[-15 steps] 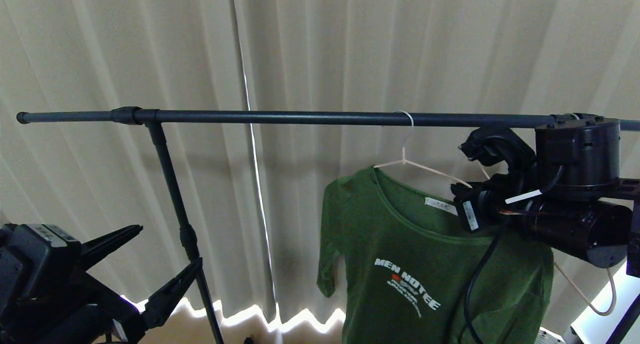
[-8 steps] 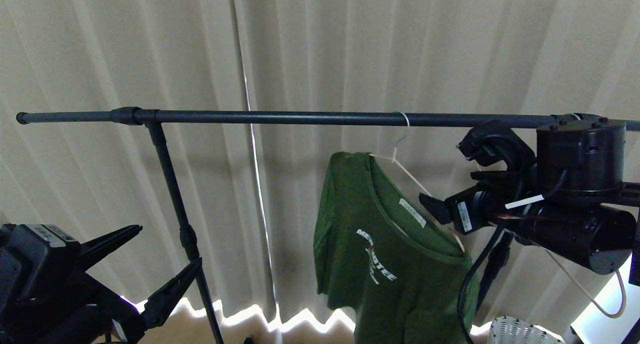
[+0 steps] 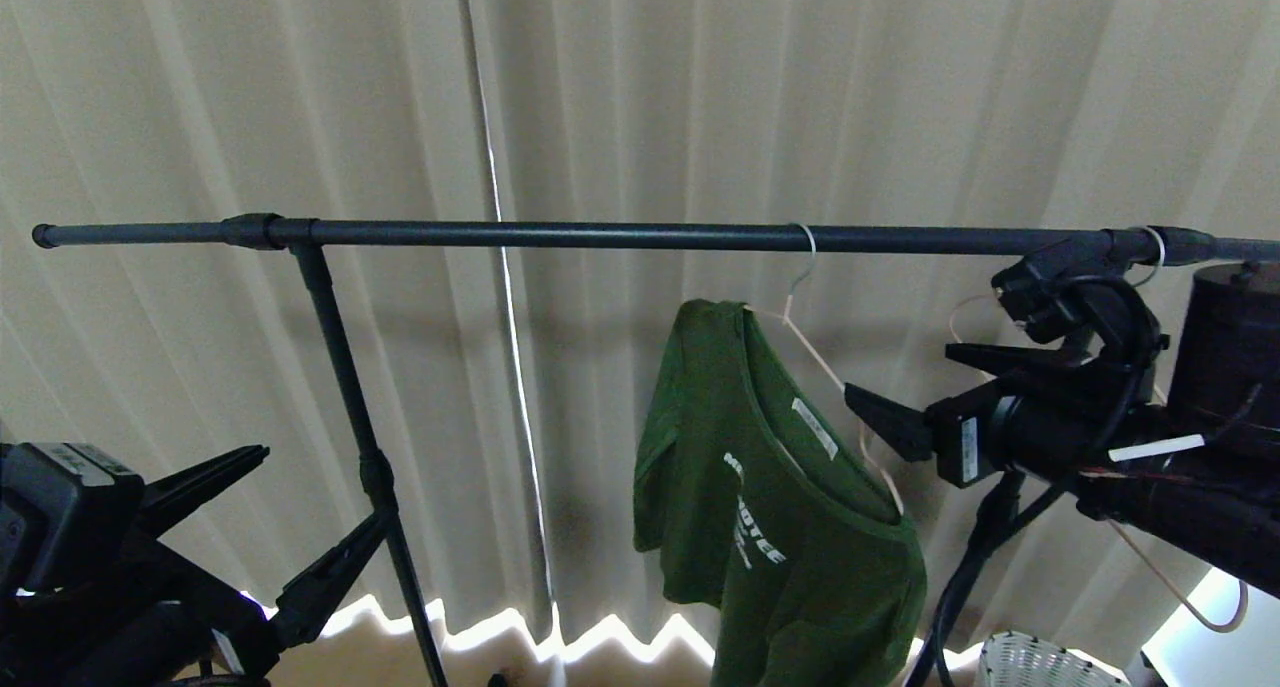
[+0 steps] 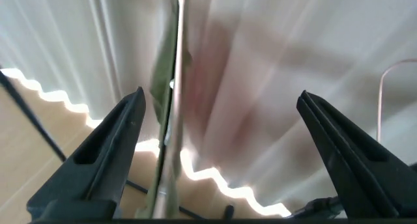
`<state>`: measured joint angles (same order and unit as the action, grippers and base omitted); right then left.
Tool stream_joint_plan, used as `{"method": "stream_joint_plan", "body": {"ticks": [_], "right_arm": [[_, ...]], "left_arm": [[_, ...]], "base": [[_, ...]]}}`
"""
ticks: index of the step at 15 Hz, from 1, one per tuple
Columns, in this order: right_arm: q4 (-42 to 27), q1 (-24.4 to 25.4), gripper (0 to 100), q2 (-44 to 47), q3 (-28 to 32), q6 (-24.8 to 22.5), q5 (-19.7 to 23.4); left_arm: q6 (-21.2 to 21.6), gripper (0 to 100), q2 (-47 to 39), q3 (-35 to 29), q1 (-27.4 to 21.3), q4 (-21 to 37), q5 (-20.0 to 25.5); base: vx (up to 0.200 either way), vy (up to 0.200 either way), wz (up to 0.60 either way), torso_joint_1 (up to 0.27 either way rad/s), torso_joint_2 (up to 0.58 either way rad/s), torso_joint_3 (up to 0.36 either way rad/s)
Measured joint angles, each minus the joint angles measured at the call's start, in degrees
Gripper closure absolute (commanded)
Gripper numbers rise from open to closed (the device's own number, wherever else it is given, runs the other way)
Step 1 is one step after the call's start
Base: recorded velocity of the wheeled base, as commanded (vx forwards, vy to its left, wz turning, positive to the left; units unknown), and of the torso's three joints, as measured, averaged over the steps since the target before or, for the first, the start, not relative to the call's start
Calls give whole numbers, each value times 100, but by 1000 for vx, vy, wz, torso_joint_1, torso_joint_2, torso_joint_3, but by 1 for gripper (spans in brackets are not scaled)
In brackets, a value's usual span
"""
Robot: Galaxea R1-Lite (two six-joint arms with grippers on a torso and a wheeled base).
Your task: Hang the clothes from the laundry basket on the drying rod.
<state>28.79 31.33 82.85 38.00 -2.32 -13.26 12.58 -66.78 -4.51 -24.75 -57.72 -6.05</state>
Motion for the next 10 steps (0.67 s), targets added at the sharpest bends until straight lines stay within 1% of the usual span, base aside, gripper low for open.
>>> {"method": "stream_joint_plan", "body": {"ticks": [2, 4, 6, 10], "right_arm": [[10, -11, 0, -339, -189, 82, 216], [7, -18, 0, -672, -322, 324, 328], [0, -77, 0, -978, -440, 461, 341], [-6, -336, 0, -1380, -752, 474, 339]], "left_arm": [[11, 0, 22, 5, -17, 0, 0], [11, 0, 41, 11, -16, 2, 0], [13, 0, 61, 11, -6, 0, -2], [17, 0, 77, 90, -5, 0, 0]], "base": [[0, 0, 0, 0, 0, 0], [0, 0, 0, 0, 0, 0], [-200, 0, 0, 0, 2, 0], [-200, 0, 0, 3, 2, 1]]}}
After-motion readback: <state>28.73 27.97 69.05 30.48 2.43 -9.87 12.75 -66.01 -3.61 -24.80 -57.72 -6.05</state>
